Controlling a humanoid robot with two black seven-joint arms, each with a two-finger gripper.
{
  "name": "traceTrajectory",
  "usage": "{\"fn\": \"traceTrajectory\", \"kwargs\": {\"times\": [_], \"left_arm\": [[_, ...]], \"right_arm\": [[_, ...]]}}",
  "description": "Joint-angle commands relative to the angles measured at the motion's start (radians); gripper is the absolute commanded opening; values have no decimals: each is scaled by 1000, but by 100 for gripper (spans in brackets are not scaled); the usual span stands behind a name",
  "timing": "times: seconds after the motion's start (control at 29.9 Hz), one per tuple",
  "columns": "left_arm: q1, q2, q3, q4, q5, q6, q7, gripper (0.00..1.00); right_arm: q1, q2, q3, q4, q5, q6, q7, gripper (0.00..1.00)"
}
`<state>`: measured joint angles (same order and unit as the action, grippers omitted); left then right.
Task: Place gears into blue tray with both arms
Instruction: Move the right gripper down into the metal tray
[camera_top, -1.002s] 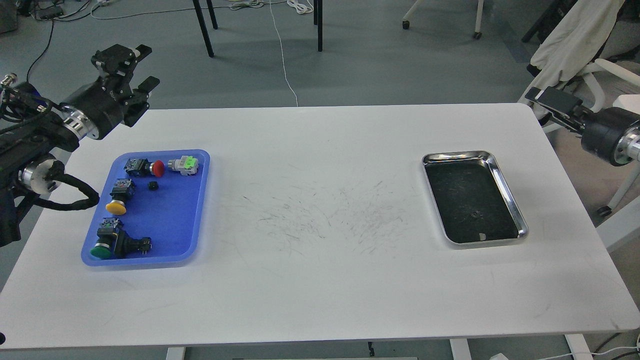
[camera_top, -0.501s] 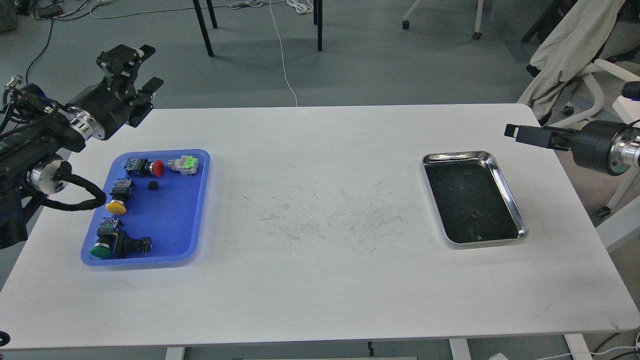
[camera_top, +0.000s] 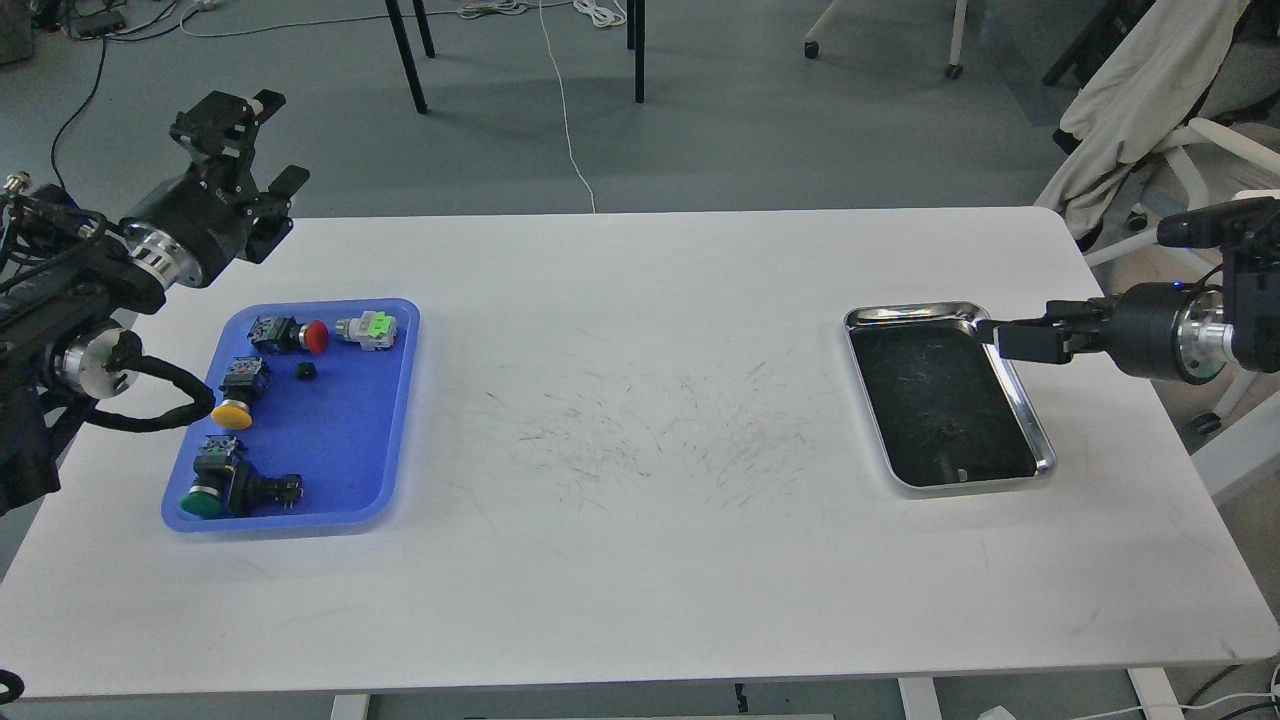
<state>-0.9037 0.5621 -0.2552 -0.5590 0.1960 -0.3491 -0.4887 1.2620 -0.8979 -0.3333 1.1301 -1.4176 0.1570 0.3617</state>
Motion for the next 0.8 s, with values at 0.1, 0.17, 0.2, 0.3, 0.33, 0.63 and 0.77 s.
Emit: {"fn": "traceTrajectory", "kwargs": {"times": [0.1, 0.17, 0.2, 0.3, 0.33, 0.63, 0.77], "left_arm": [[23, -1, -10, 5, -13, 15, 0, 93], [23, -2, -24, 5, -13, 15, 0, 93], [25, -1, -32, 7, -13, 15, 0, 93], [25, -1, -42, 7, -13, 15, 0, 93], [25, 1, -42, 7, -13, 15, 0, 93], [32, 1, -42, 21, -29, 15, 0, 94], [32, 1, -42, 21, -30, 16, 0, 94]], "right_arm": [[11, 59, -19, -44, -168, 41, 26, 90], [10, 88, -47, -82, -173, 41, 36, 90], [8, 106, -62, -96, -173, 38, 36, 90], [5, 140, -87, -108, -175, 38, 37, 89], [5, 152, -98, -111, -176, 38, 37, 89], [-7, 249, -168, -208, -189, 38, 66, 86], [-9, 267, -210, -257, -189, 35, 66, 83]]}}
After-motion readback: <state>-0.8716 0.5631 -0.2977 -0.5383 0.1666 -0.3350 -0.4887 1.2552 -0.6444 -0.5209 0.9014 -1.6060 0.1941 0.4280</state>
